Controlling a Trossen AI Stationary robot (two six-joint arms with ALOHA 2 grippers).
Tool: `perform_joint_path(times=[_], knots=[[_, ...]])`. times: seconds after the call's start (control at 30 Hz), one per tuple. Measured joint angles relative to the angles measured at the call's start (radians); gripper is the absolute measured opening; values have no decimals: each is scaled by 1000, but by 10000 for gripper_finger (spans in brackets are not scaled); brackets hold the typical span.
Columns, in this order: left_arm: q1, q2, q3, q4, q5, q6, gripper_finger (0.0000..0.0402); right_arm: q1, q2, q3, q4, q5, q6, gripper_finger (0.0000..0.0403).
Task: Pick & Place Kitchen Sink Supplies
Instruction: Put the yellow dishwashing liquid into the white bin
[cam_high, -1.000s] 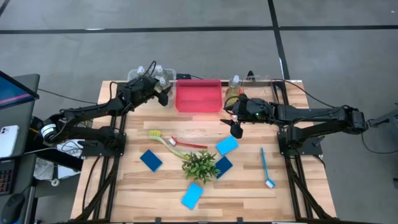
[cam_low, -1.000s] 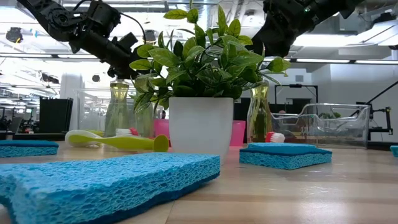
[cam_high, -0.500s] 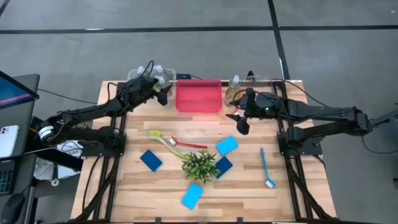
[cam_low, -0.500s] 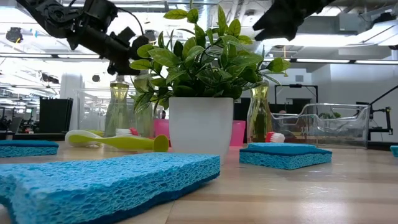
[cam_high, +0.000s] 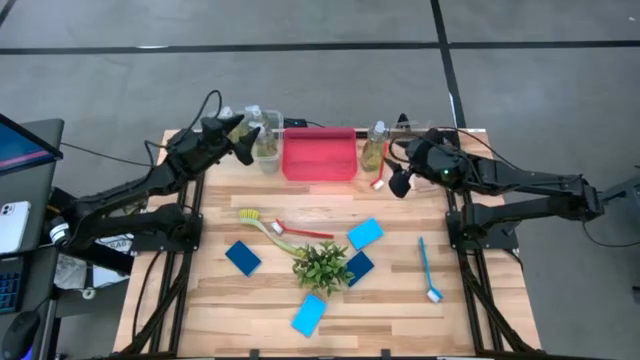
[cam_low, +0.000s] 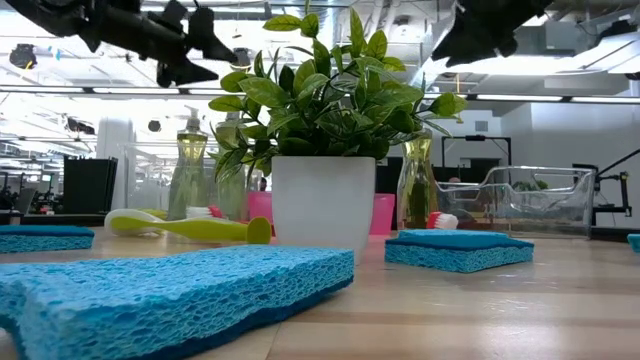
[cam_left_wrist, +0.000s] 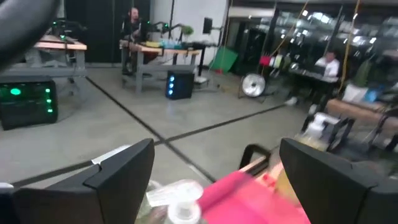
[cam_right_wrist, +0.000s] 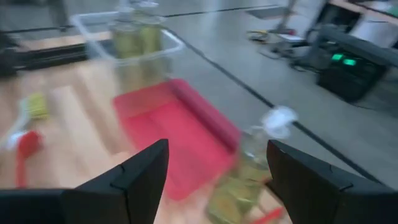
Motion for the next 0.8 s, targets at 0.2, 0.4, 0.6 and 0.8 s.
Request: perform_joint_path(times=[0.2, 0.4, 0.6, 0.8], knots=[[-40, -66, 0, -6, 139, -46, 349, 0, 14, -20, -39, 76, 32, 265], [-117, -75, 0, -4, 342, -71, 349, 2, 57, -21, -83, 70, 69, 265], [-226, -40, 0, -4, 375, -39, 349, 15, 89, -21, -93, 69, 40, 265], [-284, -9, 0, 34, 378, -1, 349, 12, 29, -93, -12, 13, -40, 265]])
